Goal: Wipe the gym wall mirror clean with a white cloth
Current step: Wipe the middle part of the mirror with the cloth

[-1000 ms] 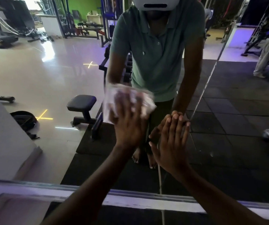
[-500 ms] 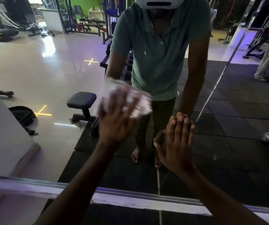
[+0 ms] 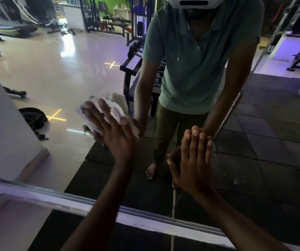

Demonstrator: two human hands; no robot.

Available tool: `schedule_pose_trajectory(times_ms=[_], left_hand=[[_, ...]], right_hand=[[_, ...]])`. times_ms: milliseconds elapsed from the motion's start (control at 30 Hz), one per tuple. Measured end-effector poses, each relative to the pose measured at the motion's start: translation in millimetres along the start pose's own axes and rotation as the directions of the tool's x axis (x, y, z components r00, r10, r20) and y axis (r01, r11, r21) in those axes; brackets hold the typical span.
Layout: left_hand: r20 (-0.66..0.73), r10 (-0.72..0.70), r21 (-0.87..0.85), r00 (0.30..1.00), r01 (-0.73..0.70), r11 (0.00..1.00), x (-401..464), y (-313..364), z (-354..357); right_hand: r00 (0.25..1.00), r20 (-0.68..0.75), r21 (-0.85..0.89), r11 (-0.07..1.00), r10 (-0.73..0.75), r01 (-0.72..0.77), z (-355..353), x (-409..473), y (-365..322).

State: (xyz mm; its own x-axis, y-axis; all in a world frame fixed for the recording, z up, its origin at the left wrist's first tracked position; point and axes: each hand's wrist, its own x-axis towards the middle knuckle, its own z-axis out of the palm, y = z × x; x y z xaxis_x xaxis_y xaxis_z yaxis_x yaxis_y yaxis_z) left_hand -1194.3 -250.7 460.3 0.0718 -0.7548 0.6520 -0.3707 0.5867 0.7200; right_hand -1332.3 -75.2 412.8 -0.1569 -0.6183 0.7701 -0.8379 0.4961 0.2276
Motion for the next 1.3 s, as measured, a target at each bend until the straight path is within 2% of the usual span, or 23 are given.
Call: schedule_pose_trajectory(times_ms=[33,100,167,233,267,367,467,500,567,633,700,800,900,1033,1100,1200,1300], left_hand=[[0.012,0.01,-0.041,1.0,-0.01,0.999,-12.5,17.8,9.9],[0.099,0.241,-0.024,0.966,-0.239,0.971,-32.7,41.0,18.0],[0.201,0.484,0.04,0.852,-0.501,0.865,-26.2,29.8,8.0],[0.233,0.548,0.109,0.803,-0.582,0.806,-20.0,0.9,-2.3],[0.237,0.518,0.133,0.822,-0.555,0.821,-22.2,-11.8,-6.4],[0.22,0.294,0.143,0.93,-0.329,0.934,-47.6,-29.1,-11.4],[0.194,0.088,0.025,0.977,-0.094,0.995,-62.2,2.4,-2.7],[0.195,0.092,-0.019,0.976,-0.09,0.996,-56.2,18.9,-2.4],[0.192,0.258,-0.02,0.947,-0.259,0.966,-33.7,41.8,-3.7],[0.193,0.426,0.041,0.884,-0.441,0.897,-8.5,37.0,-7.9],[0.191,0.473,0.098,0.86,-0.496,0.863,-4.4,10.2,-11.8],[0.258,0.388,0.137,0.885,-0.432,0.892,-38.5,-28.9,-15.3],[0.263,0.306,0.14,0.915,-0.35,0.926,-41.5,-19.3,-15.5],[0.139,0.367,0.067,0.92,-0.378,0.923,22.5,41.7,-21.3],[0.111,0.396,0.078,0.912,-0.405,0.911,35.2,43.7,-23.9],[0.211,0.39,0.112,0.896,-0.419,0.901,9.8,9.5,-28.5],[0.282,0.353,0.142,0.892,-0.403,0.904,-7.3,-7.6,-34.2]], right_hand=[[1.0,-0.007,0.006,1.0,0.006,-0.006,1.2,0.1,-1.1],[1.0,-0.013,0.002,1.0,0.012,-0.012,3.3,-0.6,-1.7],[1.0,-0.023,-0.018,1.0,0.004,-0.004,5.4,-1.0,-0.9],[1.0,-0.026,-0.026,1.0,0.006,-0.007,6.5,-2.0,-1.2],[1.0,-0.028,-0.023,1.0,0.009,-0.009,6.5,-2.3,-1.9],[1.0,-0.012,-0.016,1.0,0.001,-0.002,3.7,-3.3,-1.9],[1.0,-0.02,-0.022,1.0,0.009,-0.01,4.1,-2.3,-2.6],[0.999,-0.027,-0.018,1.0,0.016,-0.017,4.7,-2.4,-3.3],[1.0,-0.018,-0.01,1.0,0.014,-0.014,5.0,-3.2,-3.8],[1.0,-0.003,0.0,1.0,-0.004,0.004,4.2,-3.9,-2.9],[1.0,-0.014,0.008,1.0,0.0,0.0,4.7,-4.3,-1.8],[1.0,-0.021,-0.008,1.0,0.003,-0.003,6.8,-5.4,-1.2],[1.0,-0.021,-0.008,1.0,0.01,-0.01,7.6,-5.2,-2.7],[0.999,0.035,0.043,0.999,0.017,-0.019,-1.8,-2.6,-7.8],[0.998,0.052,0.094,0.995,0.022,-0.026,-9.7,-2.9,-13.5],[0.999,0.036,0.169,0.986,-0.002,-0.005,-22.9,3.9,-21.4],[1.0,0.015,0.172,0.985,0.013,-0.015,-39.5,41.6,-20.1]])
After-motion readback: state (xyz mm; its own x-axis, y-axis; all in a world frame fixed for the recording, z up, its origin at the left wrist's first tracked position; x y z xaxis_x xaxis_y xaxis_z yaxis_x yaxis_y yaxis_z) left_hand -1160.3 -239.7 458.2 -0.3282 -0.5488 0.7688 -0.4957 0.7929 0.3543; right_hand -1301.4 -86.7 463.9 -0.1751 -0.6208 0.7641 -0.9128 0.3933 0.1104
